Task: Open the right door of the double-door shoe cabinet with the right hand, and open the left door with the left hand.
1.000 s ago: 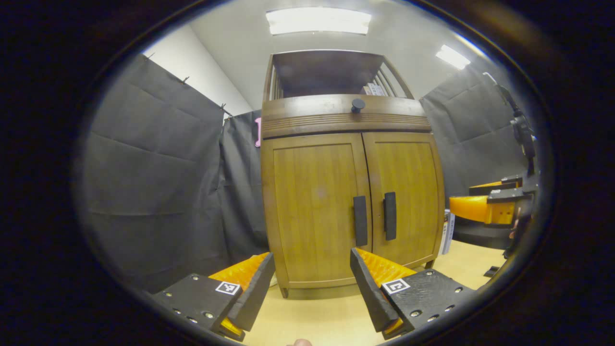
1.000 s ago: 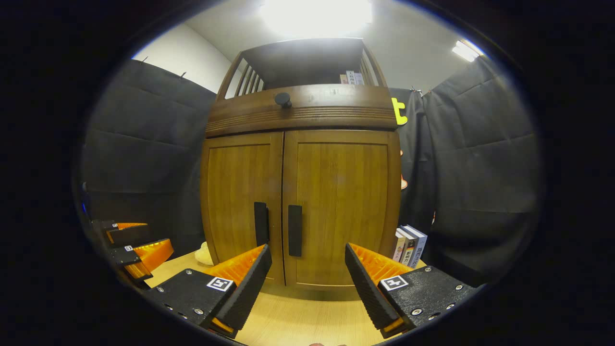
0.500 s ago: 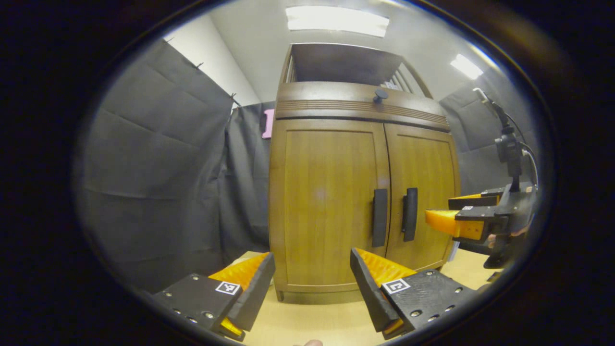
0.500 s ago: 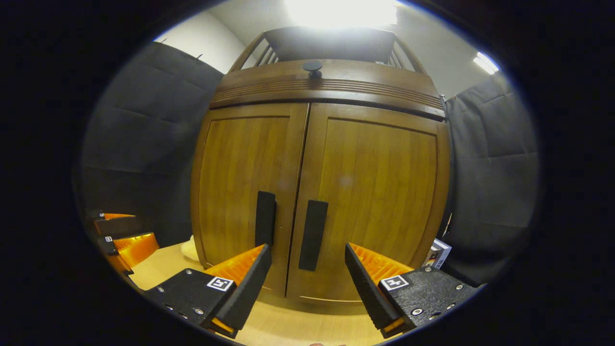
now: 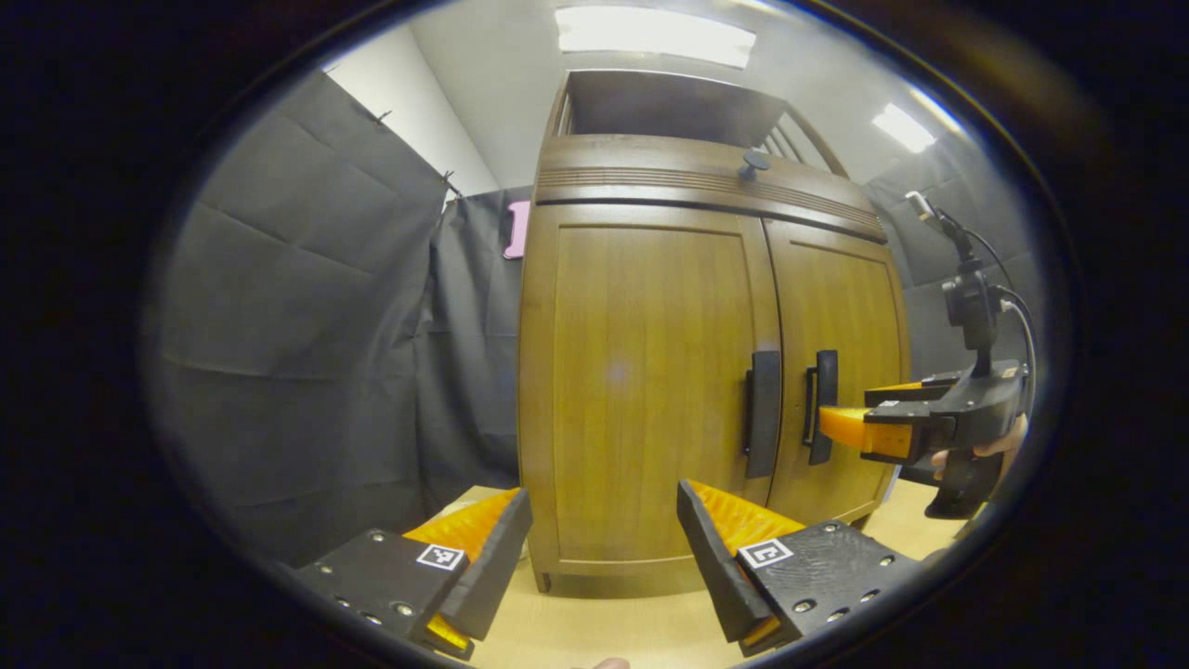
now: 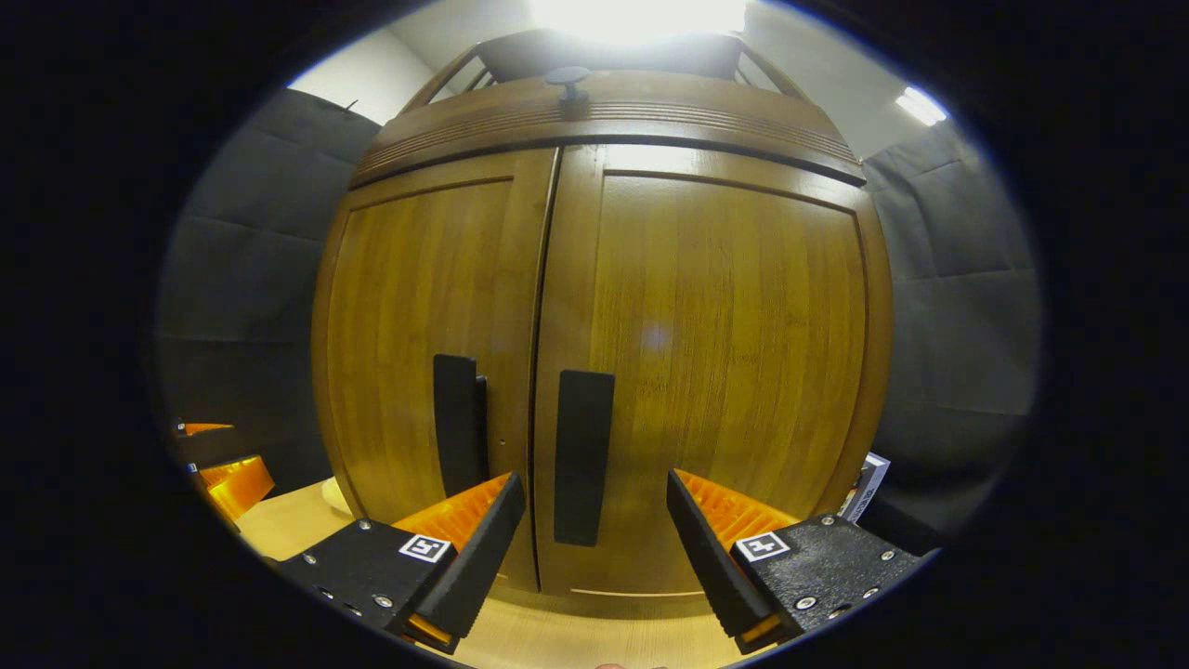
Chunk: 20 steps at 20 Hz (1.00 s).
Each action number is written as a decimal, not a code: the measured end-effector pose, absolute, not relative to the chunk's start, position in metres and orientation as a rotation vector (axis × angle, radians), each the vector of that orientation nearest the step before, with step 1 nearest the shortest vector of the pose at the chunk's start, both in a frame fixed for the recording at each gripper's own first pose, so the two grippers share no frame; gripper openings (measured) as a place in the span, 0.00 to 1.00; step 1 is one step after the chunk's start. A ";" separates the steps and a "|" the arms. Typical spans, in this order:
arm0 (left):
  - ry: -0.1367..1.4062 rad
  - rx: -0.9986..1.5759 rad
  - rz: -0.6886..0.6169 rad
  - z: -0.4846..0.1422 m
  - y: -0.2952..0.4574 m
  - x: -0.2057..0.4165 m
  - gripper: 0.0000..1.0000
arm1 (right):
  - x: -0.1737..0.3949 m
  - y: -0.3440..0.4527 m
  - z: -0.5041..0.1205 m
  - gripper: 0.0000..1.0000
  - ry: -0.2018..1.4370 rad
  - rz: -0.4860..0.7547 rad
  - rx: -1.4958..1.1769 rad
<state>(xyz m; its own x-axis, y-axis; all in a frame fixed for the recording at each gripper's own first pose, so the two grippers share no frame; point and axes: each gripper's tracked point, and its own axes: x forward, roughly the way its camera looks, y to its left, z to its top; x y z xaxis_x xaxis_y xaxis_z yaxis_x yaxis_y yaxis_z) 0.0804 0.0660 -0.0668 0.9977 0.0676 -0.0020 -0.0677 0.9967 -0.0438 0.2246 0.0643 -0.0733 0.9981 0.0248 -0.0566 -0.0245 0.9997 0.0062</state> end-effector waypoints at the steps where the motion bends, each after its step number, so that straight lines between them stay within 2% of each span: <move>1: 0.005 -0.041 0.067 -0.069 0.068 0.087 0.96 | 0.232 0.064 -0.073 0.95 0.054 0.021 0.018; 8: 0.025 -0.031 0.053 -0.072 0.071 0.120 0.96 | 0.255 0.055 -0.081 0.96 0.085 -0.005 0.076; 10: 0.029 -0.019 0.044 -0.070 0.067 0.128 0.96 | 0.260 0.057 -0.082 0.93 0.100 0.000 0.097; 11: 0.028 -0.014 0.038 -0.071 0.064 0.131 0.90 | 0.264 0.062 -0.085 0.92 0.101 0.007 0.108; 12: 0.026 -0.013 0.033 -0.069 0.061 0.133 0.93 | 0.266 0.065 -0.085 0.85 0.100 0.014 0.115; 13: 0.024 -0.015 0.029 -0.068 0.060 0.135 0.90 | 0.268 0.068 -0.085 0.80 0.100 0.025 0.125; 14: 0.023 -0.019 0.025 -0.068 0.061 0.136 0.90 | 0.269 0.075 -0.085 0.66 0.107 0.052 0.143; 15: 0.025 -0.022 0.023 -0.071 0.064 0.136 0.84 | 0.268 0.078 -0.088 0.54 0.120 0.067 0.160; 16: 0.027 -0.024 0.024 -0.071 0.066 0.136 0.84 | 0.266 0.078 -0.088 0.41 0.118 0.067 0.159; 20: 0.030 -0.027 0.041 -0.070 0.069 0.134 0.84 | 0.270 0.079 -0.086 0.31 0.099 0.079 0.114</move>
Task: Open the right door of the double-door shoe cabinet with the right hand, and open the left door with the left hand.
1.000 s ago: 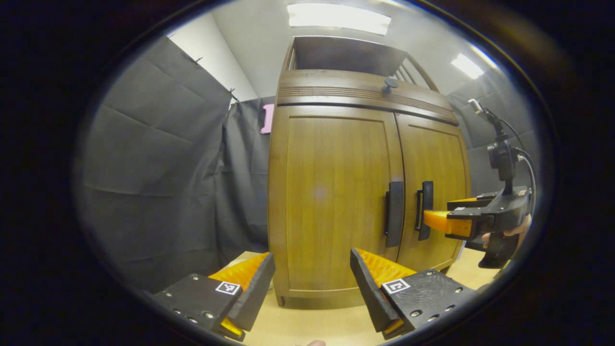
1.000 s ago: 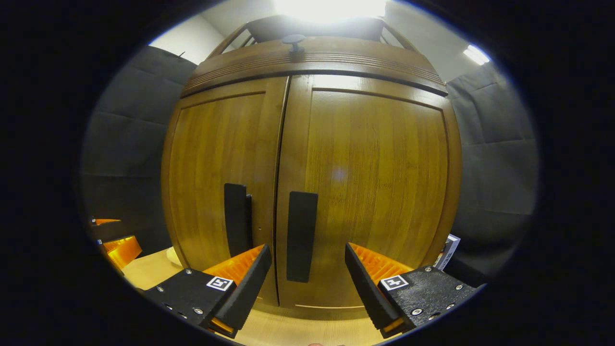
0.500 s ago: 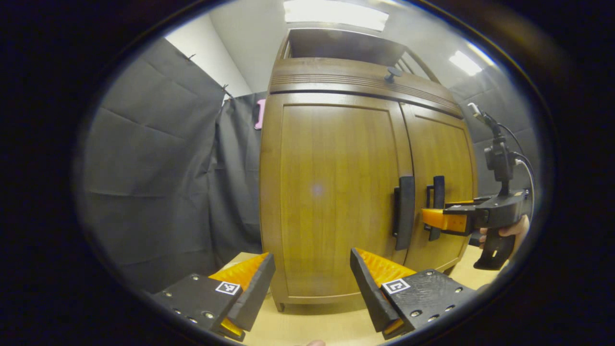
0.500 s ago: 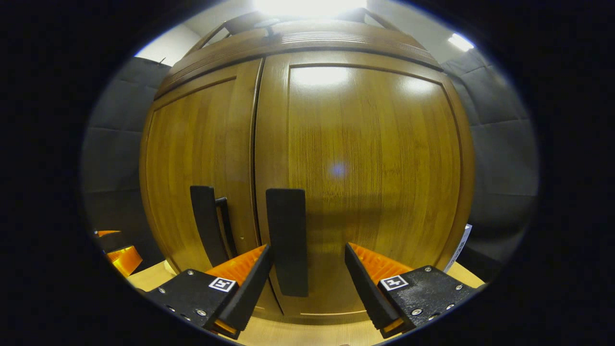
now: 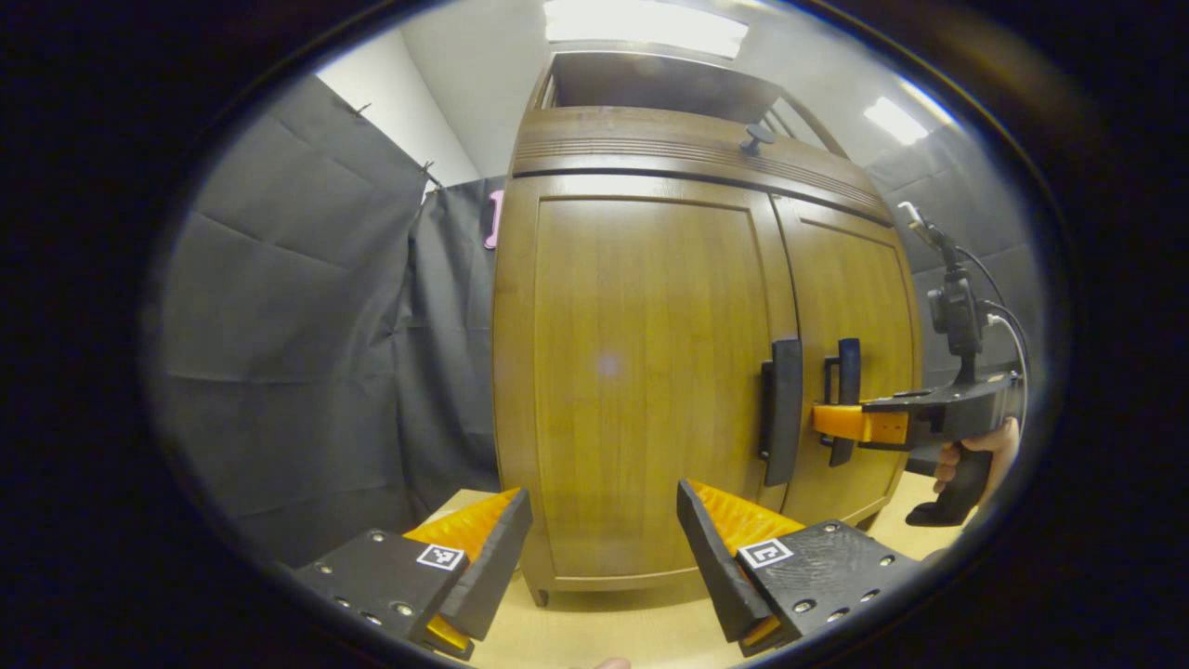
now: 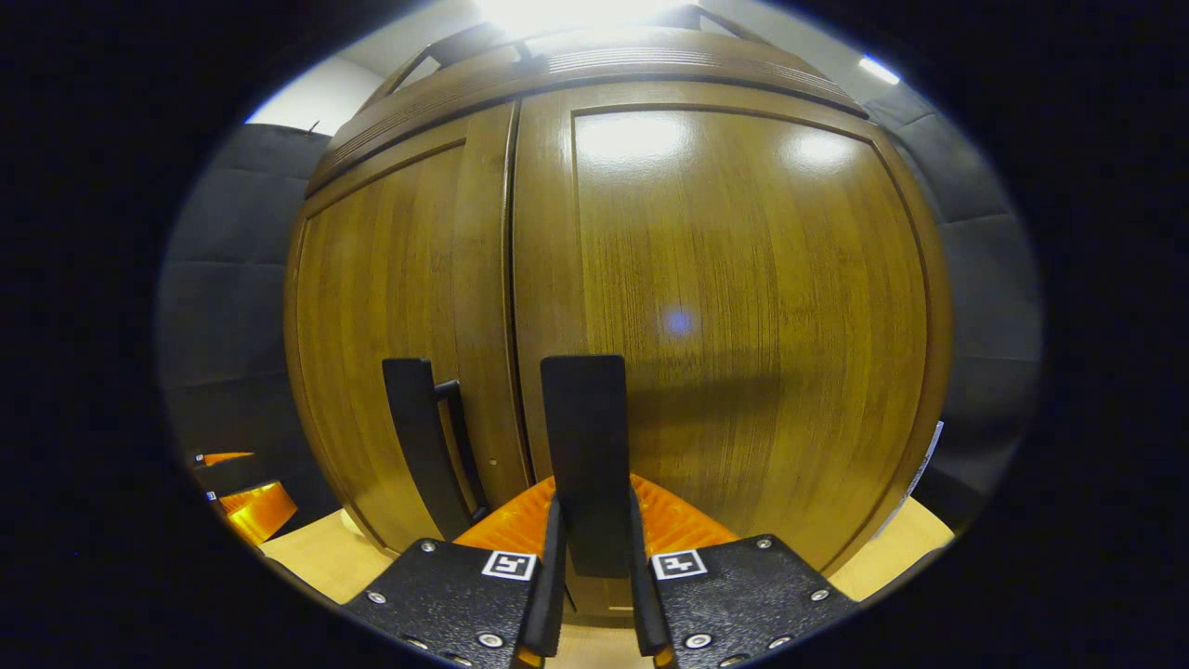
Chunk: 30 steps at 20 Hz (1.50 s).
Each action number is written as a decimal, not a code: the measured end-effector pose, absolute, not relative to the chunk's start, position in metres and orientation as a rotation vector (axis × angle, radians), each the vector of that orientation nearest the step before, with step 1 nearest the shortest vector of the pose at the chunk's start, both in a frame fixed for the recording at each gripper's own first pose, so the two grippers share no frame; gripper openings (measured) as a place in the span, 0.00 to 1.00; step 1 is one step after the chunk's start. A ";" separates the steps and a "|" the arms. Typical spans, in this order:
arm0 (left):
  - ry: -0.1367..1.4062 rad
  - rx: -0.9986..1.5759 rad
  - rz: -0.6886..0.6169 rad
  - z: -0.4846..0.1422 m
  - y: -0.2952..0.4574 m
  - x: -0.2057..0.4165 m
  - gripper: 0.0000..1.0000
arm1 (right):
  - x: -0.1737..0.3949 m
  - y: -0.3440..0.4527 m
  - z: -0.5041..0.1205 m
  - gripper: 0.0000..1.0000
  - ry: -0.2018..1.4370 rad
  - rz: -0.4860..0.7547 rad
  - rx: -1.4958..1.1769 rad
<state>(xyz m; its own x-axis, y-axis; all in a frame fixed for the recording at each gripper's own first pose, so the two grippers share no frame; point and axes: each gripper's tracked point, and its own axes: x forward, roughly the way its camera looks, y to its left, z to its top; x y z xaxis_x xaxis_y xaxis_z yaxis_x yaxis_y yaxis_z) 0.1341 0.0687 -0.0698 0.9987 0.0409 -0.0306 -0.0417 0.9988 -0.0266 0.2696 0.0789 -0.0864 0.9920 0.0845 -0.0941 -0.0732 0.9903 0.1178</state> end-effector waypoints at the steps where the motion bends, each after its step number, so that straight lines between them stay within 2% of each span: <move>1: 0.029 -0.028 0.045 -0.070 0.068 0.132 0.84 | 0.268 0.080 -0.089 0.28 0.102 0.089 0.110; 2: 0.027 -0.029 0.048 -0.069 0.067 0.130 0.84 | 0.266 0.080 -0.089 0.22 0.100 0.098 0.104; 3: 0.024 -0.031 0.048 -0.069 0.066 0.129 0.84 | 0.265 0.080 -0.088 0.21 0.098 0.104 0.103; 4: 0.021 -0.034 0.046 -0.068 0.065 0.128 0.96 | 0.263 0.079 -0.087 0.19 0.092 0.108 0.102; 5: 0.021 -0.037 0.043 -0.068 0.064 0.126 0.90 | 0.260 0.080 -0.086 0.19 0.085 0.114 0.101; 8: 0.019 -0.048 0.038 -0.068 0.058 0.121 0.93 | 0.248 0.080 -0.086 0.18 0.068 0.139 0.117; 12: 0.027 -0.031 0.054 -0.074 0.058 0.125 0.87 | 0.227 0.079 -0.085 0.18 0.046 0.179 0.126; 14: 0.028 -0.029 0.074 -0.079 0.060 0.127 0.90 | 0.218 0.077 -0.084 0.17 0.032 0.194 0.131; 15: 0.036 -0.035 0.075 -0.085 0.060 0.127 0.96 | 0.217 0.078 -0.084 0.19 0.025 0.200 0.131; 18: 0.062 -0.060 0.070 -0.097 0.057 0.124 0.96 | 0.213 0.078 -0.078 0.18 0.014 0.216 0.135; 19: 0.066 -0.059 0.067 -0.099 0.055 0.123 0.84 | 0.208 0.078 -0.075 0.17 0.012 0.221 0.134; 23: 0.042 -0.041 0.079 -0.096 0.055 0.128 0.84 | 0.187 0.068 -0.075 0.19 -0.003 0.244 0.158; 24: 0.044 -0.041 0.072 -0.097 0.055 0.130 0.96 | 0.182 0.065 -0.074 0.18 -0.006 0.248 0.159; 26: 0.046 -0.038 0.061 -0.097 0.055 0.137 0.96 | 0.171 0.060 -0.074 0.19 -0.012 0.254 0.164; 28: 0.036 -0.025 0.046 -0.093 0.053 0.146 0.84 | 0.157 0.054 -0.077 0.17 -0.015 0.259 0.169; 29: 0.026 -0.014 0.038 -0.089 0.053 0.150 0.90 | 0.151 0.050 -0.078 0.17 -0.016 0.261 0.170; 30: 0.014 0.000 0.033 -0.083 0.051 0.152 0.90 | 0.146 0.046 -0.078 0.17 -0.016 0.262 0.174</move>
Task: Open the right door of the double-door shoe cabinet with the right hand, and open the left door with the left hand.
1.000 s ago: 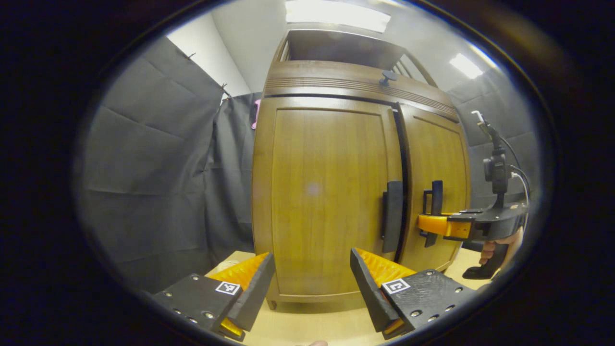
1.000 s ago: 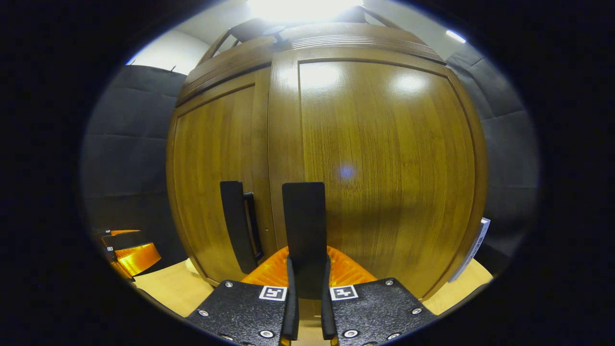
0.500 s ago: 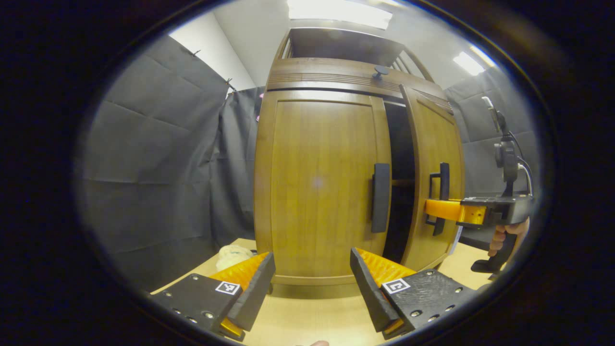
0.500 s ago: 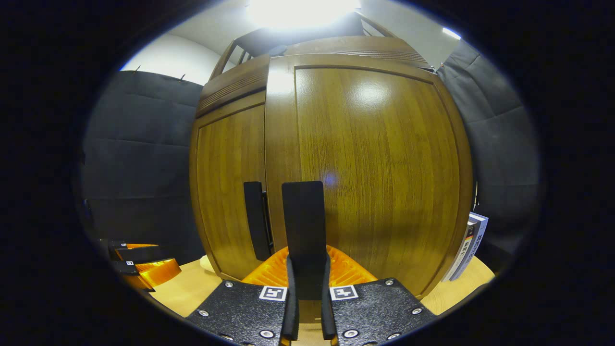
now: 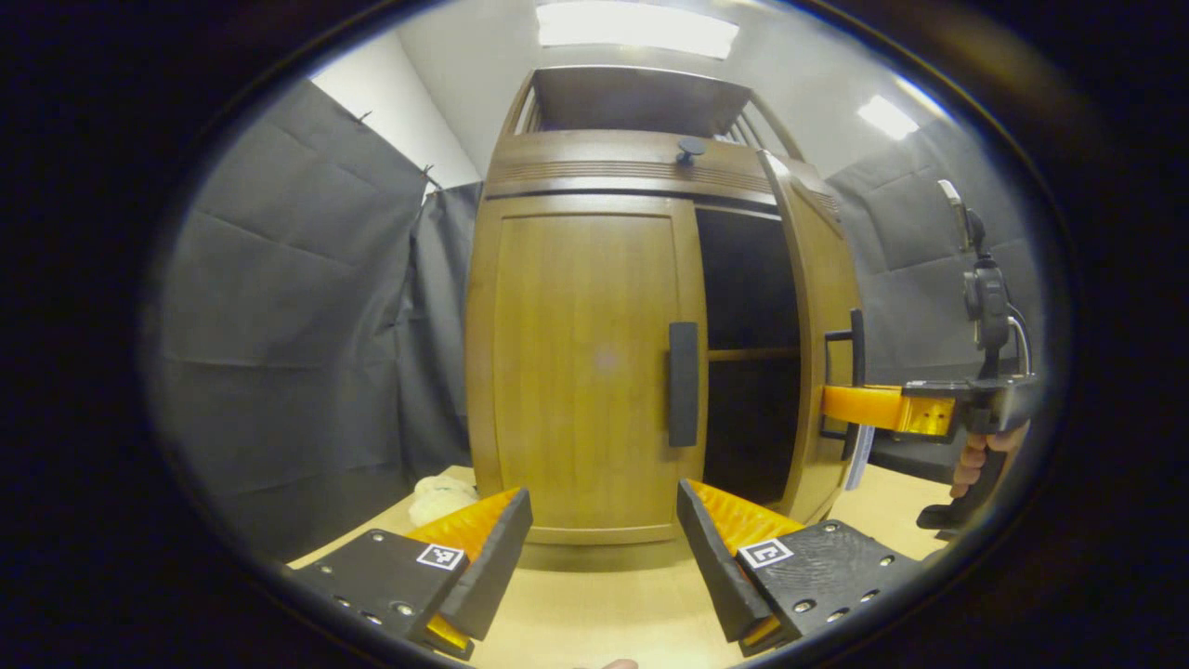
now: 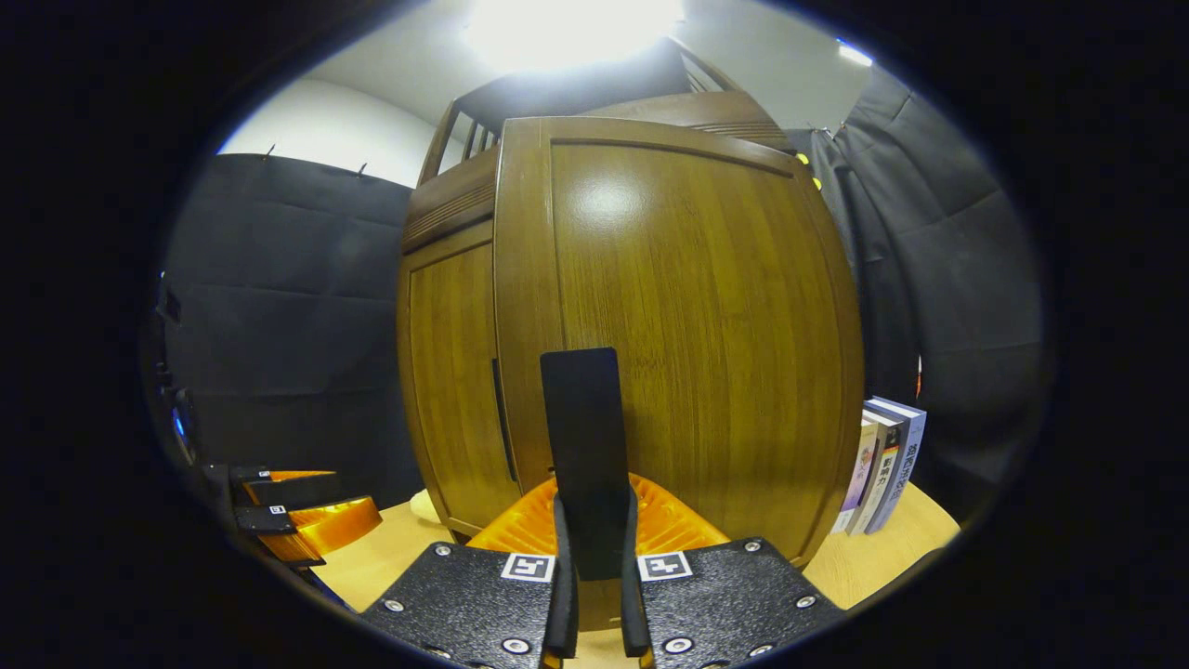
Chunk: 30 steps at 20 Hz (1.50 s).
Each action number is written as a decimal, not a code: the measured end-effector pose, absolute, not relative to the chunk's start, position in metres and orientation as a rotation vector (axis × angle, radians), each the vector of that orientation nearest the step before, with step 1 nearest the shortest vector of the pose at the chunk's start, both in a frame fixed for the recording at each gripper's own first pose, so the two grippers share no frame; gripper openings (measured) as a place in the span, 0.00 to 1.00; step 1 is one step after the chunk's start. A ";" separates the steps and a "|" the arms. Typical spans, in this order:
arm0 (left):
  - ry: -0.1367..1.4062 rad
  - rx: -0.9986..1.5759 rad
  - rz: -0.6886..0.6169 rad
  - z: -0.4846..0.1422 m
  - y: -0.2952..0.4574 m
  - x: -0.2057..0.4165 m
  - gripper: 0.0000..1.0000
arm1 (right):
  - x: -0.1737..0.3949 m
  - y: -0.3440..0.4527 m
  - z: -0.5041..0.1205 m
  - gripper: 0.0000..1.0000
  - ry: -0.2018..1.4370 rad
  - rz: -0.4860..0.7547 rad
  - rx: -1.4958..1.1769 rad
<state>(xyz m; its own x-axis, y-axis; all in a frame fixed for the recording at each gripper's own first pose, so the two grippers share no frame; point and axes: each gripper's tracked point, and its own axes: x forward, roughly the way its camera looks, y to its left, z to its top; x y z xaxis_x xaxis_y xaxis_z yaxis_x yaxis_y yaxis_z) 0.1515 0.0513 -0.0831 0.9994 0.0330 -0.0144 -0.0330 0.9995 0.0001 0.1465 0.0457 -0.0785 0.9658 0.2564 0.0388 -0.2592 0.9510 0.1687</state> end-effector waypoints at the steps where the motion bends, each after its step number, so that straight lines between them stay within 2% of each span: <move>1: 0.003 0.015 0.032 -0.078 0.052 0.152 0.90 | 0.142 0.041 -0.080 0.18 -0.019 0.262 0.180; 2: -0.007 0.027 0.032 -0.074 0.051 0.153 0.90 | 0.138 0.036 -0.081 0.19 -0.021 0.262 0.187; 3: -0.013 0.034 0.028 -0.071 0.050 0.155 0.84 | 0.134 0.032 -0.082 0.18 -0.024 0.260 0.191; 4: -0.016 0.035 0.020 -0.070 0.048 0.157 0.90 | 0.129 0.028 -0.083 0.18 -0.026 0.256 0.192; 7: -0.034 0.012 -0.022 -0.065 0.040 0.161 0.90 | 0.113 0.016 -0.080 0.18 -0.046 0.230 0.197; 8: -0.039 0.000 -0.033 -0.065 0.035 0.159 0.97 | 0.106 0.012 -0.080 0.18 -0.057 0.220 0.204; 9: -0.044 -0.012 -0.043 -0.063 0.031 0.159 0.91 | 0.097 0.007 -0.079 0.18 -0.061 0.212 0.208; 10: -0.046 -0.022 -0.055 -0.062 0.027 0.159 0.96 | 0.089 0.002 -0.078 0.18 -0.060 0.206 0.211; 13: -0.041 -0.036 -0.087 -0.063 0.018 0.158 0.97 | 0.073 -0.015 -0.076 0.17 -0.058 0.188 0.218; 14: -0.038 -0.037 -0.092 -0.063 0.015 0.158 0.90 | 0.067 -0.022 -0.077 0.18 -0.062 0.178 0.225; 15: -0.034 -0.038 -0.098 -0.064 0.013 0.158 0.96 | 0.062 -0.030 -0.077 0.18 -0.067 0.165 0.228; 20: -0.011 -0.039 -0.117 -0.071 0.006 0.157 0.96 | 0.046 -0.084 -0.084 0.17 -0.083 0.073 0.264; 27: 0.023 -0.070 -0.184 -0.080 -0.018 0.158 0.97 | 0.045 -0.132 -0.098 0.17 -0.068 0.075 0.294; 29: 0.035 -0.061 -0.187 -0.084 -0.019 0.160 0.97 | 0.042 -0.146 -0.095 0.14 -0.084 0.054 0.301; 30: 0.039 -0.058 -0.188 -0.084 -0.020 0.160 0.90 | 0.037 -0.149 -0.095 0.14 -0.085 0.048 0.308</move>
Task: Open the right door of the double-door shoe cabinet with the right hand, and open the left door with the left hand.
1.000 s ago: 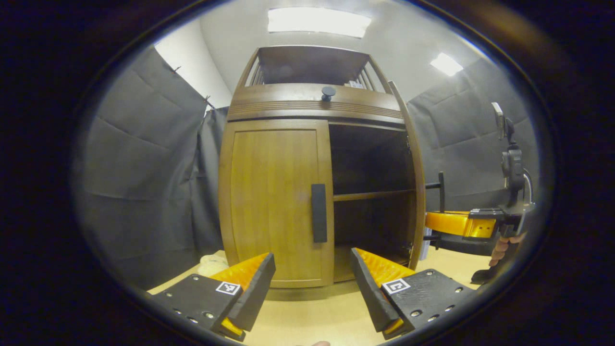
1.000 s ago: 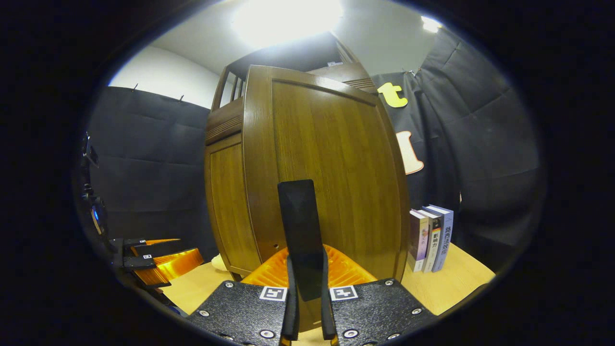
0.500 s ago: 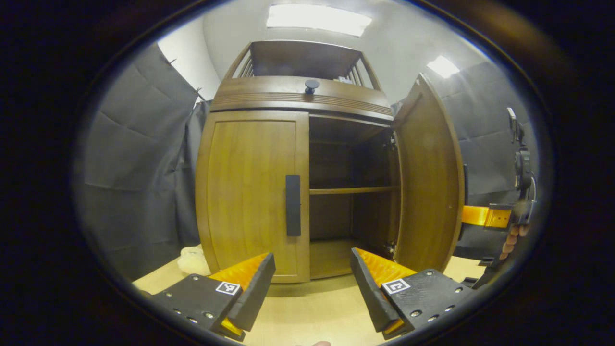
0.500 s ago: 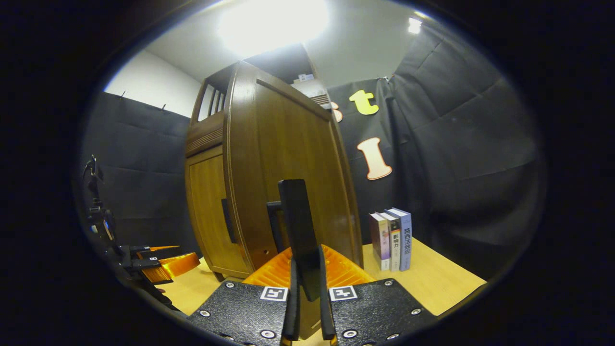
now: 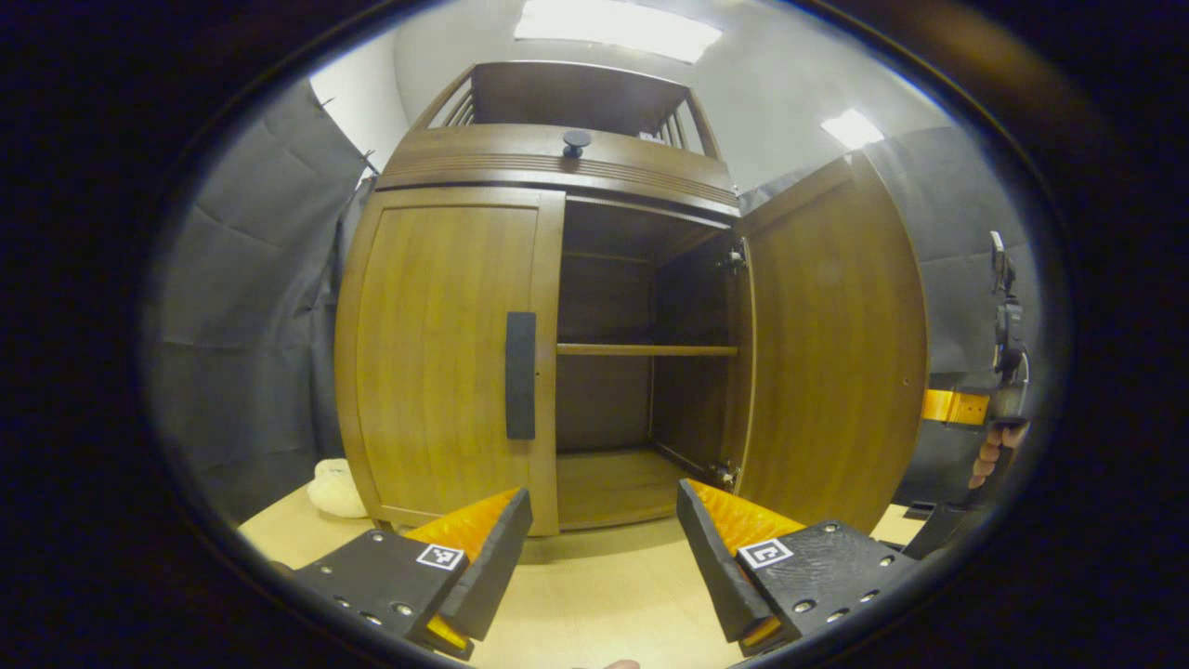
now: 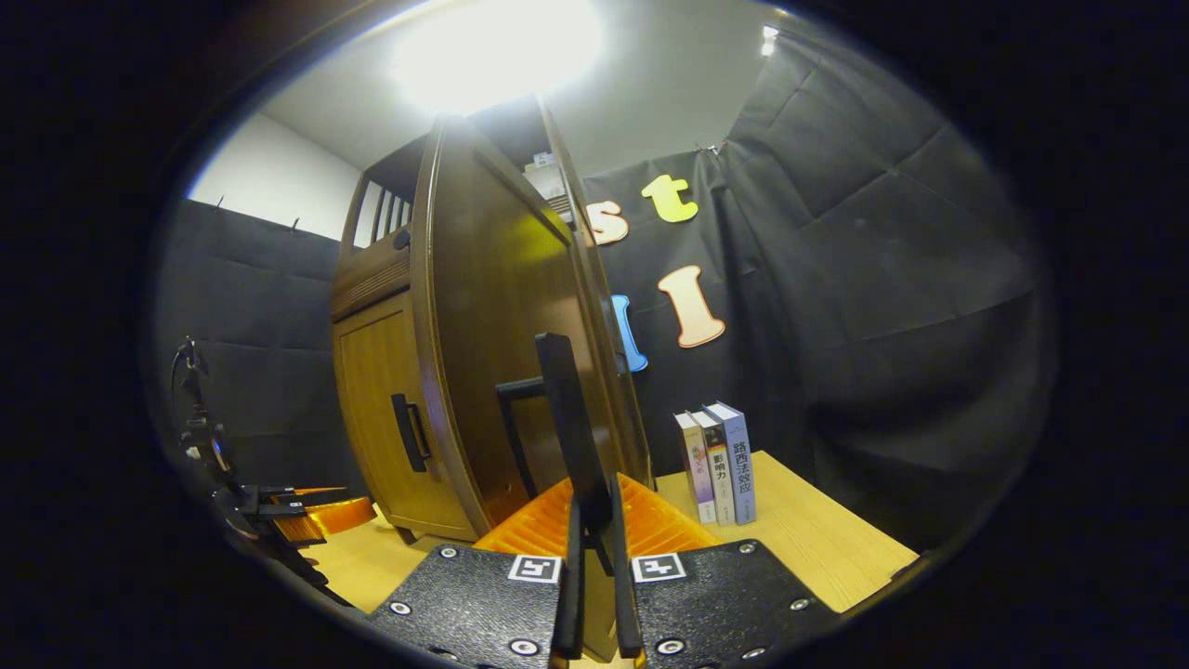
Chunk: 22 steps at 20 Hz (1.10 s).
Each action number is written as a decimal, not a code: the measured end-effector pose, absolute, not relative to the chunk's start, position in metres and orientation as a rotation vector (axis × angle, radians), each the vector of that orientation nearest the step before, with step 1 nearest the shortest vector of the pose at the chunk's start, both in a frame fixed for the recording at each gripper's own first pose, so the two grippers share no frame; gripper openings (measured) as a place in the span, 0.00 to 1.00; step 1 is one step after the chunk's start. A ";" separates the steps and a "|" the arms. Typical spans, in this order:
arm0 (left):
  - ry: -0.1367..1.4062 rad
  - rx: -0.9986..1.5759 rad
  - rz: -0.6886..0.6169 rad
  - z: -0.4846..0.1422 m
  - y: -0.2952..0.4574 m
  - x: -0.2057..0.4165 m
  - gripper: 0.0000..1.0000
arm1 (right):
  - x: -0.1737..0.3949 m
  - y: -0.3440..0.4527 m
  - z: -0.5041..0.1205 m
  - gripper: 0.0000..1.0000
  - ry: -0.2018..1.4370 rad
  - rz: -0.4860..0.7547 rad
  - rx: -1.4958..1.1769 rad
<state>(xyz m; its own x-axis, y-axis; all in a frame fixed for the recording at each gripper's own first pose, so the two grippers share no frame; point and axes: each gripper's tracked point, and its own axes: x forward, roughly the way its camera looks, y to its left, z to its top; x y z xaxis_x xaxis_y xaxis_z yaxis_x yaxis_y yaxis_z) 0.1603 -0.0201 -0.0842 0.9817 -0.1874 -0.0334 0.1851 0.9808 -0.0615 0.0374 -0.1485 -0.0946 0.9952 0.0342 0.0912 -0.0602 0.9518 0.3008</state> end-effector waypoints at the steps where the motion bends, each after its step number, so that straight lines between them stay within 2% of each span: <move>1: 0.042 -0.058 -0.190 -0.087 -0.022 0.161 0.90 | 0.039 -0.153 -0.096 0.12 -0.086 0.055 0.316; 3: 0.045 -0.064 -0.197 -0.087 -0.025 0.162 0.90 | 0.041 -0.163 -0.096 0.11 -0.087 0.072 0.321; 4: 0.049 -0.066 -0.203 -0.088 -0.027 0.163 0.84 | 0.040 -0.167 -0.096 0.11 -0.085 0.079 0.309; 5: 0.059 -0.071 -0.219 -0.092 -0.030 0.163 0.84 | 0.039 -0.170 -0.098 0.11 -0.077 0.081 0.285; 6: 0.064 -0.076 -0.237 -0.094 -0.033 0.163 0.96 | 0.036 -0.176 -0.099 0.11 -0.066 0.071 0.264; 9: 0.073 -0.097 -0.229 -0.095 -0.032 0.165 0.84 | 0.037 -0.186 -0.101 0.05 -0.065 0.070 0.272; 16: 0.083 -0.122 -0.214 -0.093 -0.029 0.165 0.85 | 0.023 -0.197 -0.108 0.10 -0.056 0.083 0.327; 18: 0.081 -0.131 -0.214 -0.091 -0.027 0.163 0.84 | 0.019 -0.202 -0.114 0.11 -0.048 0.055 0.315; 20: 0.063 -0.141 -0.201 -0.087 -0.024 0.163 0.85 | 0.009 -0.211 -0.122 0.11 -0.019 -0.028 0.261; 21: 0.056 -0.143 -0.193 -0.086 -0.023 0.164 0.96 | 0.003 -0.225 -0.122 0.11 -0.010 -0.102 0.216; 22: 0.050 -0.143 -0.180 -0.085 -0.020 0.164 0.94 | -0.008 -0.240 -0.123 0.11 0.003 -0.177 0.182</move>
